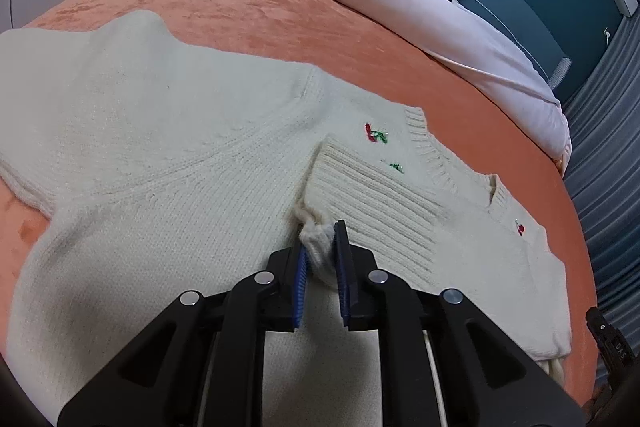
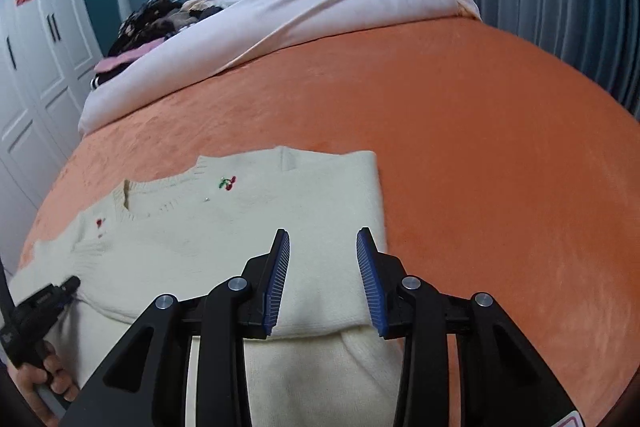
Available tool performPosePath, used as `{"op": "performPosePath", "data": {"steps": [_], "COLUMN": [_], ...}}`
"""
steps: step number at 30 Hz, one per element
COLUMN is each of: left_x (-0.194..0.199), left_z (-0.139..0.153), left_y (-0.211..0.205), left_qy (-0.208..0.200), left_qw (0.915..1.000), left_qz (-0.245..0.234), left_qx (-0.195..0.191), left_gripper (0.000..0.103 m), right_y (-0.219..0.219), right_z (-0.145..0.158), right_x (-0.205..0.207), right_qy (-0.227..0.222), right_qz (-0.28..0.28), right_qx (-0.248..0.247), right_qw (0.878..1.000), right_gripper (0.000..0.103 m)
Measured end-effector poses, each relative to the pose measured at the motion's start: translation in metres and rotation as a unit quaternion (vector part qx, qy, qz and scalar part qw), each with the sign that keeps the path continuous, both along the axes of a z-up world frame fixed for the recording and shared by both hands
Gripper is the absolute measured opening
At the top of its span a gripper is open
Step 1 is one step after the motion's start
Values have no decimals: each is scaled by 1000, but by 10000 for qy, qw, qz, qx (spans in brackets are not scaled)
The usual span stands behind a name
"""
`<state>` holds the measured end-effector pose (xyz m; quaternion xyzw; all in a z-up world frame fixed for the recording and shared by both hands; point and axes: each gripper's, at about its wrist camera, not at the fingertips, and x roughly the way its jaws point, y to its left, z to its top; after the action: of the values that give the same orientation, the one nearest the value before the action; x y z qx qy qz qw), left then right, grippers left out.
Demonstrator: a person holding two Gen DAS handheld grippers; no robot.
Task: Fold small clothes
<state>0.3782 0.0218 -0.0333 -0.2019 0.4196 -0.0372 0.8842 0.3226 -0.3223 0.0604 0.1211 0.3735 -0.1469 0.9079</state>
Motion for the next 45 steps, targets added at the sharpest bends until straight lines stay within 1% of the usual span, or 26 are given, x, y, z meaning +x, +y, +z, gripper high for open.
{"op": "performPosePath", "data": {"steps": [1, 3, 4, 5, 8, 11, 12, 13, 14, 15, 16, 17, 19, 21, 24, 26, 27, 28, 29, 30, 32, 34, 37, 40, 42, 45], "left_x": [0, -1, -2, -3, -4, -12, -20, -28, -37, -45, -52, -58, -61, -63, -62, -57, -53, -46, -38, -29, -21, -15, -12, -18, -23, -30], "left_z": [0, -1, -2, -3, -5, 3, 11, 19, 26, 33, 37, 39, 38, 32, 17, 13, 16, 18, 18, 20, 39, 77, 144, 193, 199, 161], "left_y": [-1, -1, 2, 5, 13, 25, 36, 51, 71, 95, 122, 153, 218, 287, 367, 396, 402, 405, 405, 404, 393, 367, 298, 195, 122, 23], "left_qy": [-25, -61, -73, -83, -99, -67, -142, -260, -371, -456, -515, -539, -375, -119, 112, 10, -2, 35, 82, 180, 1, -526, -1324, -1920, -1930, -1410], "left_qw": [10000, 10000, 10000, 9999, 9992, 9984, 9981, 9975, 9966, 9954, 9934, 9902, 9820, 9672, 9414, 9340, 9318, 9320, 9345, 9371, 9415, 9540, 9732, 9790, 9798, 9826], "left_qz": [-4, 4, 6, 5, -2, 8, 99, 217, 348, 570, 872, 1216, 1832, 2518, 3301, 3422, 3487, 3502, 3438, 3356, 3266, 2889, 1842, 563, -296, -1159], "left_qx": [37, 10, -28, -92, -400, -569, -595, -618, -649, -626, -543, -429, -249, -322, -691, -1026, -1003, -935, -919, -937, -836, -613, -374, -386, -441, -353], "left_gripper": [13, 14, 14, 14, 14, 18, 18, 25, 32, 50, 59, 61, 63, 64, 63, 59, 56, 46, 35, 10, 7, 7, 7, 7, 7, 11], "right_y": [8, 11, 13, 18, 26, 35, 38, 44, 48, 51, 55, 58, 68, 79, 96, 109, 113, 117, 121, 122, 124, 121, 119, 116, 114, 110], "right_z": [-11, -52, -60, -54, -32, -61, -59, -52, -45, -36, -28, -23, -26, -34, -51, -62, -61, -62, -65, -67, -66, -65, -65, -65, -64, -63], "right_x": [12, 31, 26, 24, 10, 17, 13, 10, 7, -1, -12, -24, -47, -67, -88, -98, -99, -98, -99, -98, -101, -102, -103, -105, -105, -106], "right_qy": [260, 956, 831, 799, 379, 931, 796, 852, 829, 680, 498, 390, 325, 438, 609, 628, 577, 609, 656, 666, 635, 593, 516, 445, 396, 331], "right_qz": [166, 334, 332, 325, 489, 570, 565, 584, 657, 733, 777, 805, 883, 949, 1004, 995, 1023, 1073, 1099, 1113, 1129, 1147, 1167, 1171, 1173, 1177], "right_qx": [-191, -195, -372, -528, -113, -422, -618, -757, -694, -489, -219, 16, 490, 729, 622, 438, 292, 211, 147, 107, 123, 236, 338, 429, 526, 665], "right_qw": [9993, 9947, 9953, 9949, 9980, 9931, 9933, 9918, 9920, 9938, 9955, 9960, 9944, 9918, 9911, 9921, 9926, 9921, 9917, 9915, 9915, 9914, 9912, 9912, 9909, 9903], "right_gripper": [35, 35, 35, 35, 35, 41, 41, 41, 42, 45, 57, 62, 62, 62, 65, 72, 75, 79, 82, 83, 84, 85, 86, 86, 86, 86]}}
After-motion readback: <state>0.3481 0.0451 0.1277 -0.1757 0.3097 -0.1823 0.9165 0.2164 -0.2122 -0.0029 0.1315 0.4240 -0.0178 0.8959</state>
